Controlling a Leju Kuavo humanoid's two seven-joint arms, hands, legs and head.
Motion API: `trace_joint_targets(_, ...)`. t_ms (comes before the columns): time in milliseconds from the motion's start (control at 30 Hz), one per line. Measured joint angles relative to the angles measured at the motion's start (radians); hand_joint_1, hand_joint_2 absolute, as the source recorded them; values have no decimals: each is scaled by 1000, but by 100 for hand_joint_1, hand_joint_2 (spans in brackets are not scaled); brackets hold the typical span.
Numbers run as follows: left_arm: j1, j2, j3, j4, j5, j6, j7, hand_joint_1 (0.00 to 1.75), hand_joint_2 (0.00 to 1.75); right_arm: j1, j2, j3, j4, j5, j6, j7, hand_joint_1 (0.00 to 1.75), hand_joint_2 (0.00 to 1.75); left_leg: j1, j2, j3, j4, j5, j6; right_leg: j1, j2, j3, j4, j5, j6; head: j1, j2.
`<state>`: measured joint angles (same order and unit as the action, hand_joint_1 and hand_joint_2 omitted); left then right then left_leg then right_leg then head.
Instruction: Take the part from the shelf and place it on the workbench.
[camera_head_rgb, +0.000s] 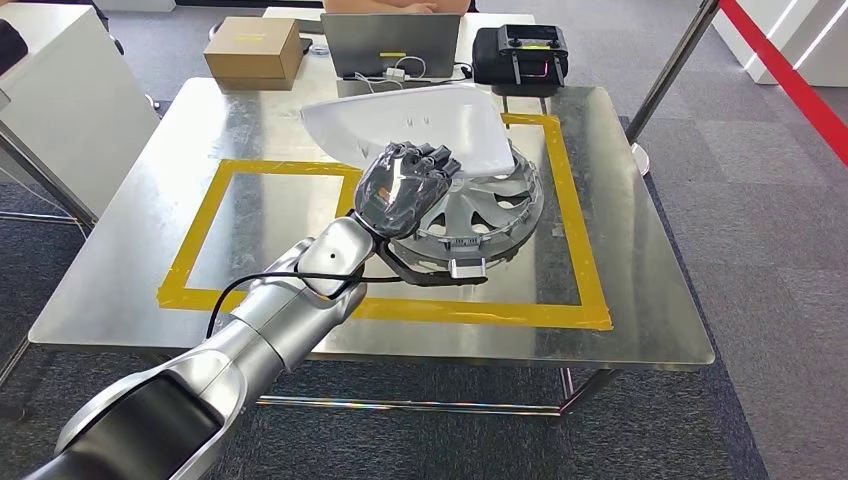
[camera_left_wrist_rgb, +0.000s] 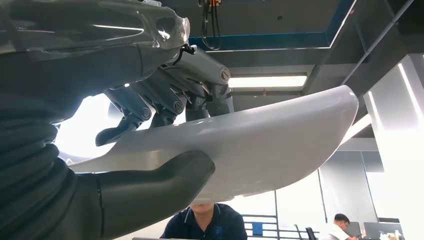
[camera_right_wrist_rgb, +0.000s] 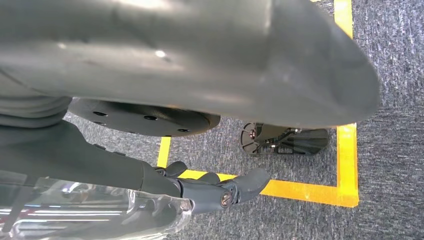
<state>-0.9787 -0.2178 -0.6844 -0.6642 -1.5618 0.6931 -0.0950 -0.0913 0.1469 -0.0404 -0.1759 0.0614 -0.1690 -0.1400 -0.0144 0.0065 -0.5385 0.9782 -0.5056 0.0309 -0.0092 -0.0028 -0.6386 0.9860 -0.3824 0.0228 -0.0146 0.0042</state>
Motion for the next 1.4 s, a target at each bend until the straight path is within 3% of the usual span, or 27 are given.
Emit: trace_joint_targets(1400,0,0,0,0,0,0,0,175,175,0,0,0,0,0,0,0,0,0,0,0,0,0,0,0,0,0,0,0,0,0,0,0)
